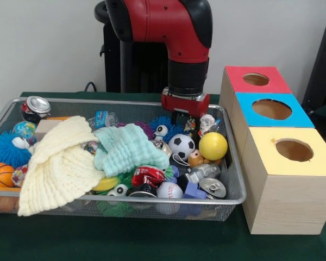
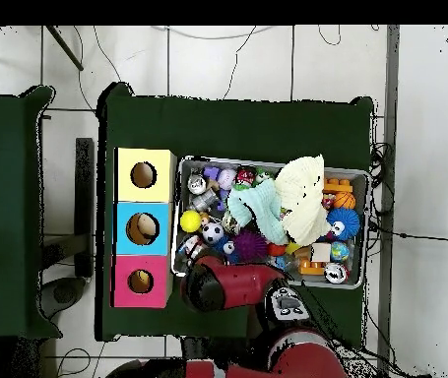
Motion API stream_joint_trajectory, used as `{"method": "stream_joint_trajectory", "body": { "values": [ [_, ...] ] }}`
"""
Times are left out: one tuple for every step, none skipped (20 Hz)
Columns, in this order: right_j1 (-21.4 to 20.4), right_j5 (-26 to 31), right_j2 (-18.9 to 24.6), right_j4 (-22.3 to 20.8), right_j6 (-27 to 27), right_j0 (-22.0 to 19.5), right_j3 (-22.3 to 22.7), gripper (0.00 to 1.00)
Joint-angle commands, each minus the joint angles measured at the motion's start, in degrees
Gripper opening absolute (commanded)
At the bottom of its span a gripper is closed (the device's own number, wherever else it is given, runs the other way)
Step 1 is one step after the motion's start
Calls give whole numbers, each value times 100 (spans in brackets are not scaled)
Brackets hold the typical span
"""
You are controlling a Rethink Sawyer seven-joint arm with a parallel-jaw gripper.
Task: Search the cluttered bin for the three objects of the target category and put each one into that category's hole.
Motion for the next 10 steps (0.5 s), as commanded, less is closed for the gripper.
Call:
{"method": "stream_joint_trajectory", "body": {
  "values": [
    [58,467,556,257,187,-142,-1014,100],
    [43,485,550,251,179,-144,-1033,100],
    [12,489,493,267,208,-90,-1030,100],
    [9,487,470,271,223,-70,-1049,100],
    [32,467,413,328,293,-1,-1080,100],
    [45,462,375,370,345,48,-1106,100],
    [84,433,277,465,447,161,-1167,100],
    [108,422,225,517,500,225,-1209,100],
    [151,372,141,587,564,314,-1272,100],
    [195,321,57,657,627,403,-1336,100]
  ]
}}
